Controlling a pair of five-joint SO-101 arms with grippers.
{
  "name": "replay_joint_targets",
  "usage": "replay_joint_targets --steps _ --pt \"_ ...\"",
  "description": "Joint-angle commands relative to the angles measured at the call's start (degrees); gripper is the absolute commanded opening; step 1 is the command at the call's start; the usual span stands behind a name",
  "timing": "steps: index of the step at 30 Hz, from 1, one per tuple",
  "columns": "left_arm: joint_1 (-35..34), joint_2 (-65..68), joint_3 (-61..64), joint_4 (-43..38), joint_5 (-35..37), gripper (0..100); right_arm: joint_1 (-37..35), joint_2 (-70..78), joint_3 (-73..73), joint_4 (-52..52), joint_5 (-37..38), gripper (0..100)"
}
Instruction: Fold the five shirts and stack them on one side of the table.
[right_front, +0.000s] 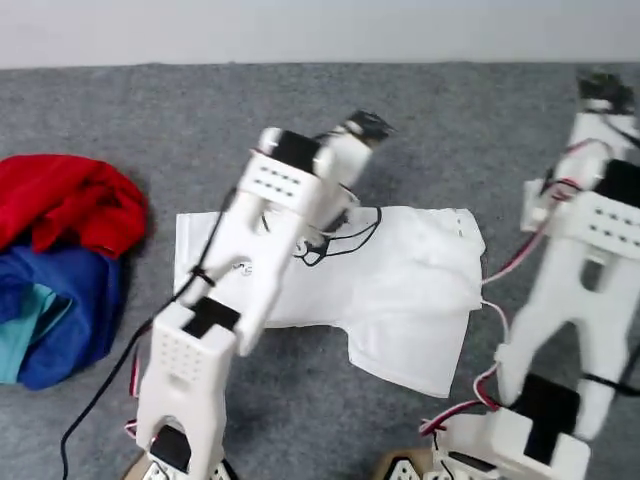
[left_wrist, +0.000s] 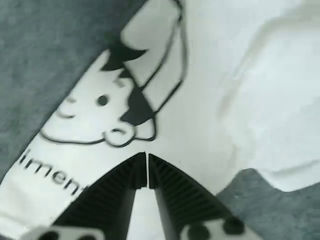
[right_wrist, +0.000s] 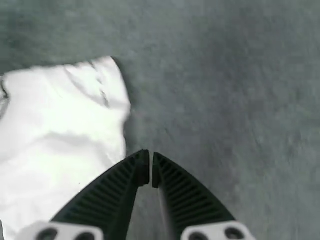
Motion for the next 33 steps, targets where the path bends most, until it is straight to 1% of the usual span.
replay_joint_targets --steps 1,4,7,9,12,23,29,33 --pt "5.5 -3.8 -0.5 -1.6 0.0 2 5.7 -3.1 -2.5 5.3 0.1 2.6" --pt "9.1 -1.8 -0.7 -2.3 -0.5 2 8.1 -3.1 -2.5 10.3 0.1 2.5" --pt "11.9 0.9 -0.7 -2.3 -2.4 10 10.6 -3.2 -2.5 13.7 0.4 2.5" --pt "12.8 2.0 -0.8 -2.5 -2.2 15 12.8 -3.2 -2.5 14.2 0.4 2.5" --pt "13.4 3.4 -2.9 -4.3 -2.2 18 15.5 -4.8 -2.5 14.2 0.4 2.5" --pt "14.1 11.2 -14.0 -11.0 -2.2 18 15.8 -10.7 -1.8 14.2 0.4 2.5" --pt "14.1 19.0 -20.8 -11.3 -2.2 18 15.6 -15.6 6.3 13.8 0.4 2.5" --pt "13.6 21.5 -28.1 -11.1 -1.5 18 15.7 -20.3 11.5 13.5 0.4 2.5"
